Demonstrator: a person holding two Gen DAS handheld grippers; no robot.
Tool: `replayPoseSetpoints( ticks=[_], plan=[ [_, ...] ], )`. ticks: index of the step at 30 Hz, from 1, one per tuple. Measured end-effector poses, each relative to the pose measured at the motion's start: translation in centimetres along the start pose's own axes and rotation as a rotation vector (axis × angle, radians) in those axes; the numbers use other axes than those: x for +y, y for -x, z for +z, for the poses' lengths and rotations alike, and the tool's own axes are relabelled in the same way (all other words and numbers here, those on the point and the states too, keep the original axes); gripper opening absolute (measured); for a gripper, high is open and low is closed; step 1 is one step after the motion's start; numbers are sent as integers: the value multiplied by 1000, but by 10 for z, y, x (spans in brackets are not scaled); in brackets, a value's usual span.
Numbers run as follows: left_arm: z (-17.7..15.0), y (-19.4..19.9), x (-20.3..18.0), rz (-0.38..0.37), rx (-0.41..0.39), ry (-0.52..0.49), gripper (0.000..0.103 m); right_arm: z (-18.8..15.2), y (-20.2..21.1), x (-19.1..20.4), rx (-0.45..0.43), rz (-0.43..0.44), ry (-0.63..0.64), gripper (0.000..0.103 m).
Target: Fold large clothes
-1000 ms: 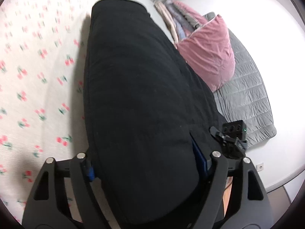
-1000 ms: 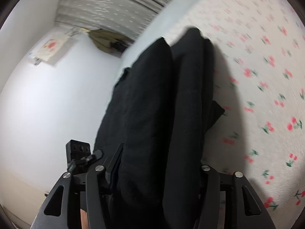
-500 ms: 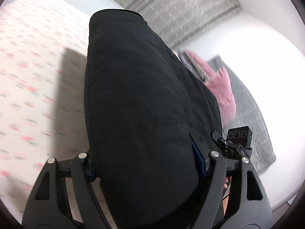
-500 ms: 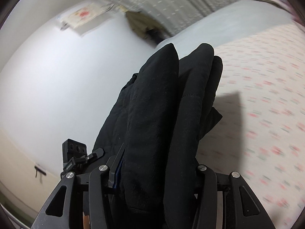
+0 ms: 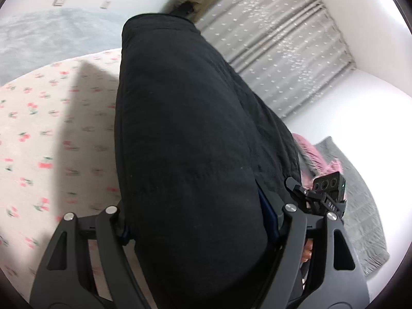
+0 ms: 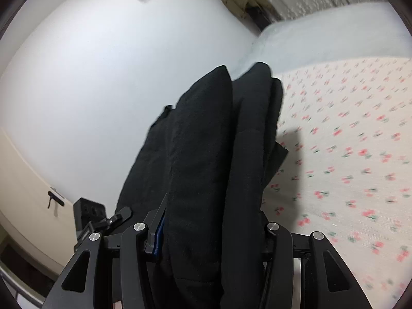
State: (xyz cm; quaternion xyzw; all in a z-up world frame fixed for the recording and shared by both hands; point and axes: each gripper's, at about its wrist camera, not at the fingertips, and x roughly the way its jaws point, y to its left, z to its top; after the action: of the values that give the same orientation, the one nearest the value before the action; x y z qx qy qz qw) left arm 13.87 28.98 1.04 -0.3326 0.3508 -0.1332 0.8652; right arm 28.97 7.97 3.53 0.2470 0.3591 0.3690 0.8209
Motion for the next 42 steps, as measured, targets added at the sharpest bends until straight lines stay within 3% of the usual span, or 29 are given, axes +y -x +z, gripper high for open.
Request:
replayPoseSetpoints(
  ticks=[3,5,6,9,15,17,21,25,28,31,32,33,37,39,42],
  plan=[
    [-11,-27,26,110,78,74,82,-2,-45,-25,79,-67,-86,55],
    [-14,-31,32,55,75,116,83,-9,-57,-48,100,-115,-155,61],
    [-14,-31,27,59,78,112,83,-10,-58,-54,98,-94,-186,61],
    [-15,-35,9,128,78,88,83,-6,-46,-57,78,-97,-212,62],
    [-13,-24,-4,263,64,110,84,-7,7,-44,53,-185,-166,62],
    [-14,-5,-10,323,8,51,84,-11,27,-36,32,-203,-135,62],
    [-17,23,-28,313,-62,-123,84,-29,41,-5,61,-200,-103,62],
    [-34,24,-45,278,-53,-240,84,-60,40,1,125,-153,-129,62],
    [-34,18,-43,219,-22,-280,84,-72,35,-4,103,-172,-176,62],
    [-44,27,-39,154,-17,-285,84,-69,33,-1,69,-193,-193,51],
    [-45,25,-37,154,-5,-287,84,-67,36,5,48,-206,-158,43],
    [-49,26,-39,167,5,-292,84,-67,39,10,30,-234,-122,35],
    [-65,12,-46,296,77,-385,84,-74,27,-5,85,-452,-96,33],
    [-73,6,-57,391,68,-469,84,-75,27,-8,84,-457,-102,33],
    [-82,7,-70,463,44,-494,85,-76,42,4,61,-465,-65,34]
  ],
)
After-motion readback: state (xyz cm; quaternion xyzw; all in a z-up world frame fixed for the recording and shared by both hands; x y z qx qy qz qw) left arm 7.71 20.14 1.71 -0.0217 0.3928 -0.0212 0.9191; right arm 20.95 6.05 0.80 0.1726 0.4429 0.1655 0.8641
